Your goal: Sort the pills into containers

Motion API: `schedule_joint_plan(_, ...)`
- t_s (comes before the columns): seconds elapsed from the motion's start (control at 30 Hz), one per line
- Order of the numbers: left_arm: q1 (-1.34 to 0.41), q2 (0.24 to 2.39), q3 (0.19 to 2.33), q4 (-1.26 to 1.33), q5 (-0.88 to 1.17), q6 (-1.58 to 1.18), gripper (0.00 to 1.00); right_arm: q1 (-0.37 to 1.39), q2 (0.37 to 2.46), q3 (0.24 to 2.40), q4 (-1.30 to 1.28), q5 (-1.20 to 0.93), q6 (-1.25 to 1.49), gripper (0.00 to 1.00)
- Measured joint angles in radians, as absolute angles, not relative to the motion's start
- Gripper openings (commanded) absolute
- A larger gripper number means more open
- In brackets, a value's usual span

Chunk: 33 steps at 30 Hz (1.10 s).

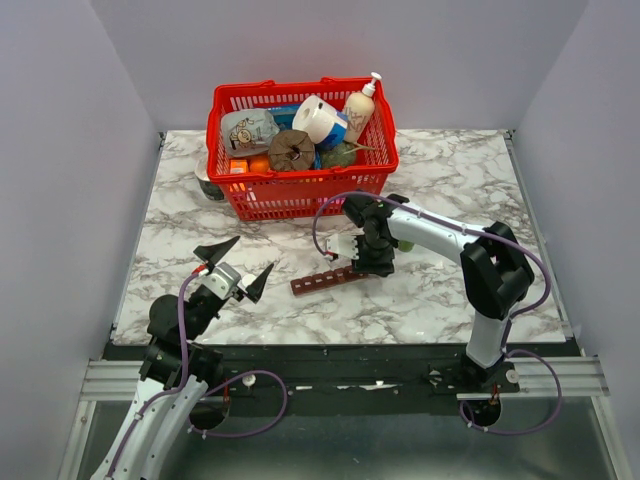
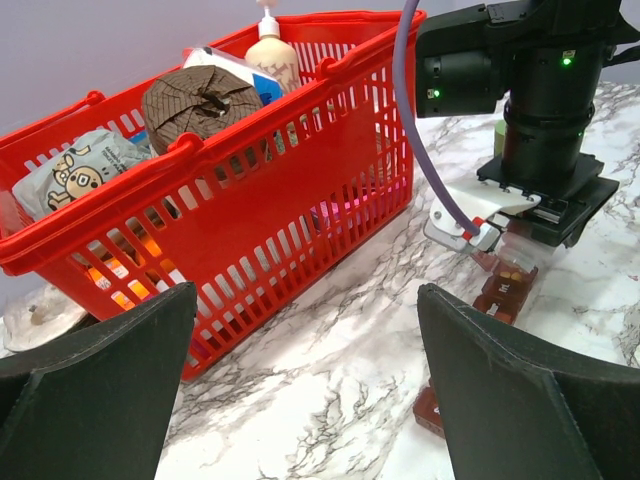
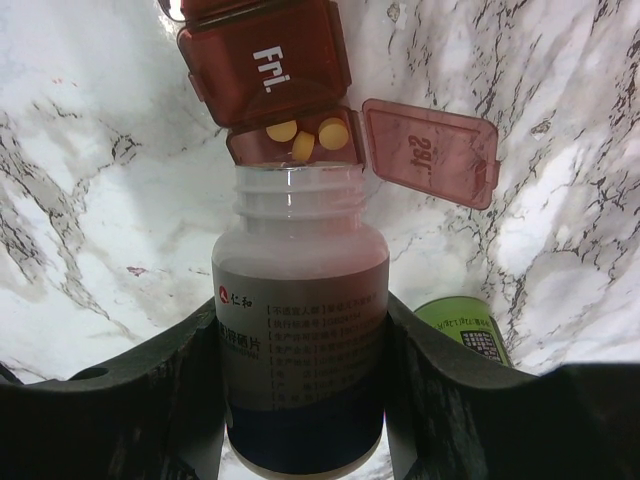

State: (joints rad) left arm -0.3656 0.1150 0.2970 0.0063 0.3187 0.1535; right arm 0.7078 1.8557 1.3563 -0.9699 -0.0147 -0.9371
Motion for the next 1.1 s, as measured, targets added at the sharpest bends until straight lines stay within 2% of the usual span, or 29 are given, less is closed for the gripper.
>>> schedule_joint_plan(0.7,-0.366,0.121,0.297,0.006,0.332,0.153,0.99,0.702,1.774,1.265,-0.894,-0.084,-0.908,0.01)
schedule_joint_plan(1.1,-0.366,0.13,0.299,0.006,0.333,0.126,0.99,0.684,1.658,1.178,-0.807,-0.173,-0.886,0.01)
